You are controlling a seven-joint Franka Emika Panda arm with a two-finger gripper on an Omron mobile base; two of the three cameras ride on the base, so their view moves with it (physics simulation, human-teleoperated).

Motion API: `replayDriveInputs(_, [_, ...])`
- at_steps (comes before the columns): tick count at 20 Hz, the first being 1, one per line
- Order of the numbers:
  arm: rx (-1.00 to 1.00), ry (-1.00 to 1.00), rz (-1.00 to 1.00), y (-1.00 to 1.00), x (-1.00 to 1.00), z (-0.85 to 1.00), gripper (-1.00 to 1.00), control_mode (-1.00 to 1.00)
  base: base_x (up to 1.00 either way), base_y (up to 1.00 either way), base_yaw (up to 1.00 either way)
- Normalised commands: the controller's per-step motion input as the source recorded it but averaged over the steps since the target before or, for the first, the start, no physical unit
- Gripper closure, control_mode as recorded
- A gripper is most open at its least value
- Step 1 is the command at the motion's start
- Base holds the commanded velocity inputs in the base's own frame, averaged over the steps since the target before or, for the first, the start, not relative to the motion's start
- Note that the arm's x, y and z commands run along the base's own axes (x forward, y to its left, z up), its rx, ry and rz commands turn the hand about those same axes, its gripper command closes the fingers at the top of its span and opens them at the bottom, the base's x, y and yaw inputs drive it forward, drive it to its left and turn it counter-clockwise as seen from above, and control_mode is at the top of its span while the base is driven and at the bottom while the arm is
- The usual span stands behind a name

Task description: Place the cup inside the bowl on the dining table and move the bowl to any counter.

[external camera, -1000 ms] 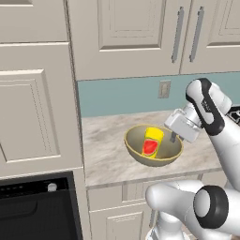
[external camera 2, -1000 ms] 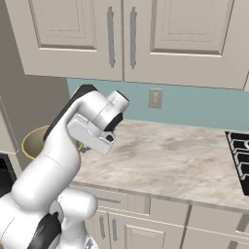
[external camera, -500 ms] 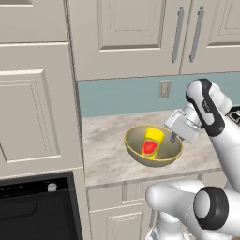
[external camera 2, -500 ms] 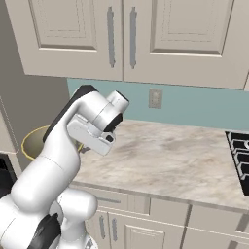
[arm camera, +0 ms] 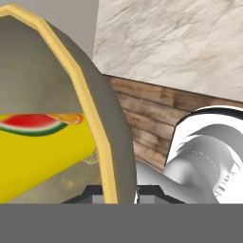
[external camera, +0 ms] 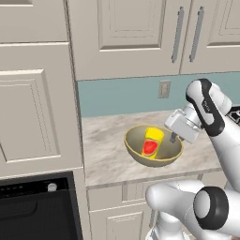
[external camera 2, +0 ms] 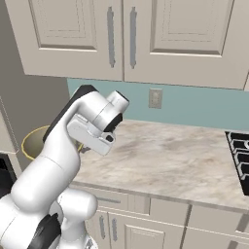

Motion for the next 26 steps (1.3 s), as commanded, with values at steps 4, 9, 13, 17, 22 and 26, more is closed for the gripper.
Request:
replayDriveInputs(4, [0.00, 0.00, 0.00, 0.00, -0.03, -0.11, 1.00, -1.00, 0.00, 0.00, 0.00])
replayDriveInputs(9, [0.05, -0.03, 0.00, 0.00, -0.03, -0.33, 1.00, -1.00, 0.00, 0.00, 0.00])
replayDriveInputs(13, [0.05, -0.06, 0.00, 0.00, -0.03, -0.27, 1.00, -1.00, 0.00, 0.00, 0.00])
replayDriveInputs(17, [0.02, -0.03, 0.00, 0.00, -0.01, -0.09, 1.00, -1.00, 0.00, 0.00, 0.00])
replayDriveInputs(22, [0.00, -0.01, 0.00, 0.00, -0.02, 0.00, 1.00, -1.00, 0.00, 0.00, 0.00])
replayDriveInputs(26, [0.00, 0.00, -0.01, 0.00, -0.01, 0.00, 1.00, -1.00, 0.00, 0.00, 0.00])
